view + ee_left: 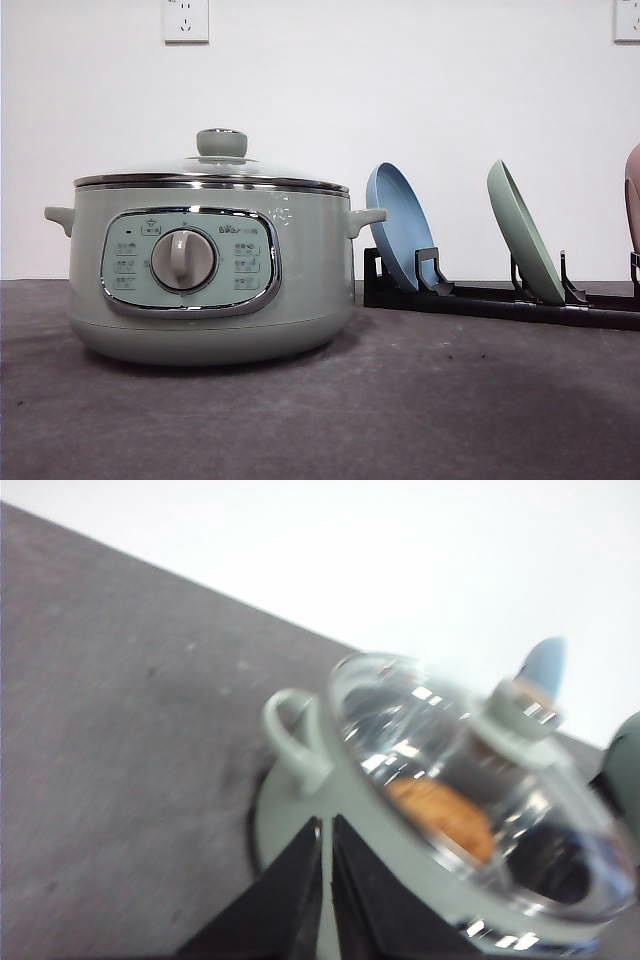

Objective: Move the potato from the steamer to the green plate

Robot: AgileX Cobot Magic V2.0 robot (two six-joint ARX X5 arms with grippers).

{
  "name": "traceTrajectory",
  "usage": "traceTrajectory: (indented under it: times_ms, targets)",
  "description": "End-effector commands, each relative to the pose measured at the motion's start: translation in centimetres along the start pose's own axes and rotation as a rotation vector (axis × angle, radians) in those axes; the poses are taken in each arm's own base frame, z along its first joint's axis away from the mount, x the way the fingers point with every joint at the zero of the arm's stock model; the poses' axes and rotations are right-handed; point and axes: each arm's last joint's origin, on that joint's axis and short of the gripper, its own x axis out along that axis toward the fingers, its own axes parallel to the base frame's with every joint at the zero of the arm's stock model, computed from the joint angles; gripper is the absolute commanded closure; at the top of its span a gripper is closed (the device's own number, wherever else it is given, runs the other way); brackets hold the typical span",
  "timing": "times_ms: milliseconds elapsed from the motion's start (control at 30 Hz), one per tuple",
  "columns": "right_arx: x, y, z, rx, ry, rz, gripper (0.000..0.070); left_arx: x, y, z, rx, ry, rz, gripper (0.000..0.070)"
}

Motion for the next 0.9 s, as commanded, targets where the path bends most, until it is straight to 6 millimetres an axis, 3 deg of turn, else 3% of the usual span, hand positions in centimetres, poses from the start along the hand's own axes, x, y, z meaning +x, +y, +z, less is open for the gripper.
traceTrajectory:
  times_ms: [0,300,500,700,867]
  targets:
    - [-0.5,0.9,1.6,0.05,-0.009,0.036,0.0695,-0.5,-1.1,2.1,-0.015,-0.028,-0.027,0.069]
    - [-1.8,4.7,8.4,0.052,0.147,0.186,0.0695,-0.6,-5.7,9.8,0.032,0.106,-0.184,0.069]
    - [-1.6,6.8,12.0,-0.034,0.281,0.313,0.0695,-0.8,-8.4,13.6,0.138,0.221,-0.272,0.069]
    - [-0.9,8.3,14.3,-0.152,0.405,0.404,0.0695,-1.0,-10.6,16.1,0.222,0.348,-0.431,0.069]
    - [-0.5,9.3,15.1,-0.283,0.462,0.493,0.0695,-0.8,-11.5,16.6,0.299,0.433,-0.499,0.069]
